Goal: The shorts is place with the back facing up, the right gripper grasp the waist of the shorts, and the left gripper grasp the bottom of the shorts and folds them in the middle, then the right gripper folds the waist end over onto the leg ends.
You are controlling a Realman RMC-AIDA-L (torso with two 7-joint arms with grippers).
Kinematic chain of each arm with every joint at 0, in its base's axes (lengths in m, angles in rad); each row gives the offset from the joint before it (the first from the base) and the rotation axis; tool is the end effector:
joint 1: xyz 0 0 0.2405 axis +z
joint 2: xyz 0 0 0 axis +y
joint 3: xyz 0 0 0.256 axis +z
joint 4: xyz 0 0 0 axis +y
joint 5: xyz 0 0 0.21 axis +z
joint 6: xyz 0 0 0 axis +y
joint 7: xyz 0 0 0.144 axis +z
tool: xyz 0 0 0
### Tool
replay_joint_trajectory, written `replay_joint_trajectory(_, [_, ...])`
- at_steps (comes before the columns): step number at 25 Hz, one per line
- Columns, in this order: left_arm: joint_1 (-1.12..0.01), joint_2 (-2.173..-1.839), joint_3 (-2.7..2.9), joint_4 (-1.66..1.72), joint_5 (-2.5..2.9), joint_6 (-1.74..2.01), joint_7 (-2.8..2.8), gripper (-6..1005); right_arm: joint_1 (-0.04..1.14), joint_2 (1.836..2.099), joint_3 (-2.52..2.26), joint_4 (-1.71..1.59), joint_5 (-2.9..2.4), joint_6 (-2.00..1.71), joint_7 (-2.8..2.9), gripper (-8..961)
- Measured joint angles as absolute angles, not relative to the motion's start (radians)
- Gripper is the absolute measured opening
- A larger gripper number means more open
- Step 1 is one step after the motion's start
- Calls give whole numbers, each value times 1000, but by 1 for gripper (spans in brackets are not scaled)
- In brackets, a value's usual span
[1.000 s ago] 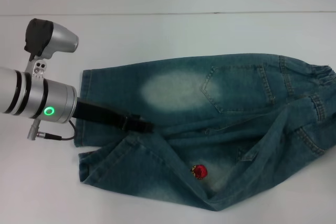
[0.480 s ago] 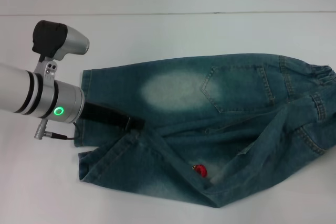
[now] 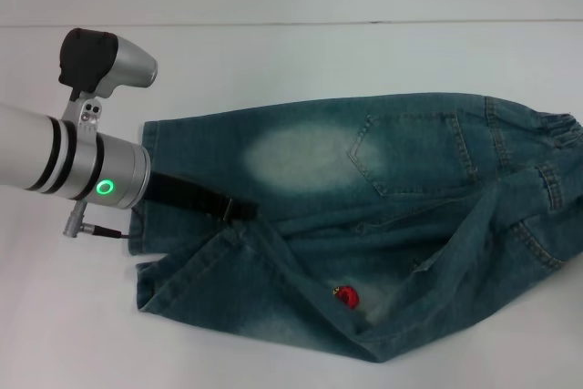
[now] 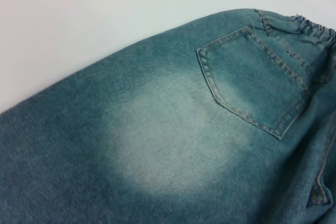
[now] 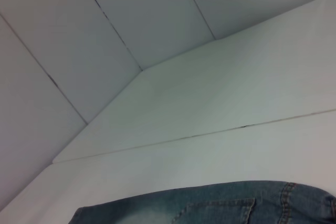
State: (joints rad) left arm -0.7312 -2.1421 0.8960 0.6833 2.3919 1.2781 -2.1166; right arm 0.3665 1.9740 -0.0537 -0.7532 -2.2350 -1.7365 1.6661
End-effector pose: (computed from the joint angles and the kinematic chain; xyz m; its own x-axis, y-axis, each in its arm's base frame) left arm -0.2319 0.3714 -0.0572 0.6447 0.7531 0.1309 0.7635 -0.6261 -0.1586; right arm 0.3677 0.2644 0.1161 0.4143 -0.5467 -0.7277 -0.8800 -0.4446 -0.1670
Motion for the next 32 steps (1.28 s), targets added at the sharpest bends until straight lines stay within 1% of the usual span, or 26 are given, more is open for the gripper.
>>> replay_joint_trajectory(18, [-671, -2130, 758, 805, 2388, 1284, -2120, 26, 380, 1977, -60, -757, -2198, -1732, 1667, 136])
replay_joint_trajectory(22, [-662, -2128, 738, 822, 2388, 1288, -2121, 26, 384, 1970, -61, -760, -2166, -1734, 1677, 137])
replay_joint_trajectory(32, [-656, -2121, 685, 862, 2375, 1286, -2117, 26, 409, 1936, -61, -764, -2121, -1705, 1727, 139])
